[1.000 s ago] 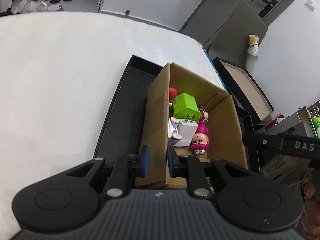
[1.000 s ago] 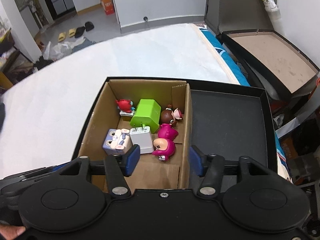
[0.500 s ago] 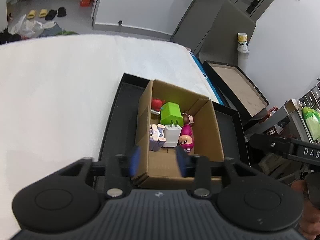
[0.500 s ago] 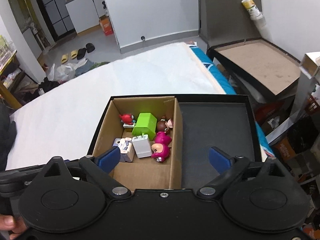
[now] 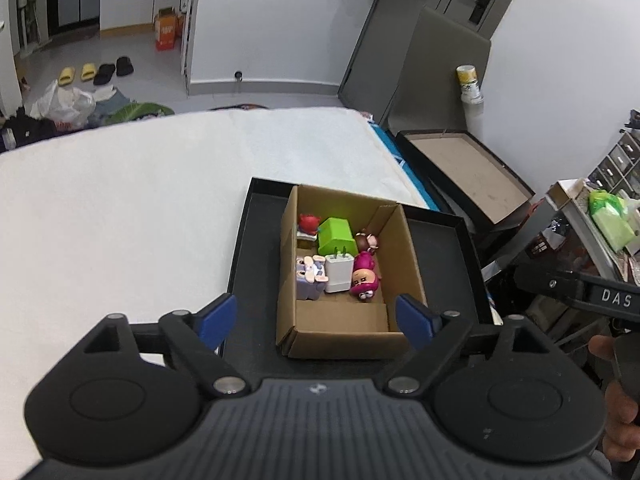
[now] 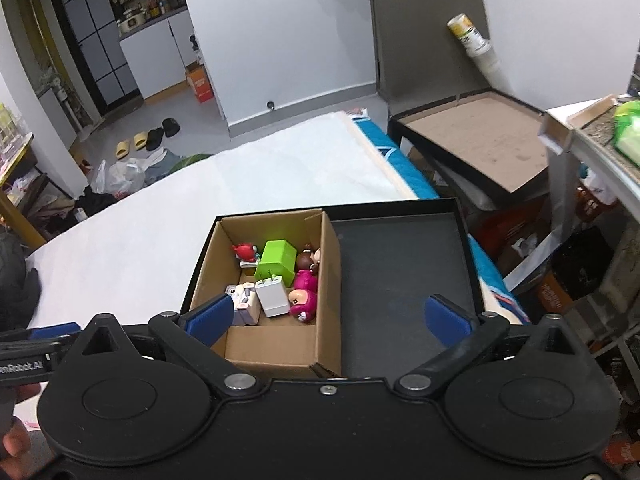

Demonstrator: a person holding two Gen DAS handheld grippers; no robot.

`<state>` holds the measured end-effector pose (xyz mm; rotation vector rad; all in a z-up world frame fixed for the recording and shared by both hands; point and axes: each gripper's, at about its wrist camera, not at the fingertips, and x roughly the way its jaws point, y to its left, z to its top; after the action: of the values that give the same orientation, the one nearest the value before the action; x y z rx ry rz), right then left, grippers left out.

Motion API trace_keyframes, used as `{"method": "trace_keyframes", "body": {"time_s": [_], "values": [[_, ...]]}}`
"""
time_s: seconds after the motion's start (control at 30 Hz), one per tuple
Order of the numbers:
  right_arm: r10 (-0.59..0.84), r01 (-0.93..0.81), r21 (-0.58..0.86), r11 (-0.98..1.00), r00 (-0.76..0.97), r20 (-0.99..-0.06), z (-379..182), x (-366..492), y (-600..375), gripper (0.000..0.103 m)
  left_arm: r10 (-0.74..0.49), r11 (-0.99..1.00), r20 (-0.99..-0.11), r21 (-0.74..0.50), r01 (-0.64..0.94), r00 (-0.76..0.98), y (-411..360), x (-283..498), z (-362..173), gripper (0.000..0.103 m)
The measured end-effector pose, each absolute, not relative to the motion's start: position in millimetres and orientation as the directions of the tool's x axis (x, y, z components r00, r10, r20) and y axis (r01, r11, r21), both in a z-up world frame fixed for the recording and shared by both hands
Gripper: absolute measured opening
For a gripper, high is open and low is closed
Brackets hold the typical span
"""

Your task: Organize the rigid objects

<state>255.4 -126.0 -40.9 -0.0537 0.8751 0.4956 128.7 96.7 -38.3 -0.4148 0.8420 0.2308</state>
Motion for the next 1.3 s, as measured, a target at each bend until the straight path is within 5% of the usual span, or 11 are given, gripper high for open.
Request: {"method": "trace_keyframes", "body": {"time_s": [1.3], "values": [[0.433,-0.411,0.182,0.893,0.679,-0.593,32.1,141.9,-218.0,0.103,0.076,0.961,-0.644,-0.156,-0.228,0.761,19.3,32.9,51.9,0.097]]}}
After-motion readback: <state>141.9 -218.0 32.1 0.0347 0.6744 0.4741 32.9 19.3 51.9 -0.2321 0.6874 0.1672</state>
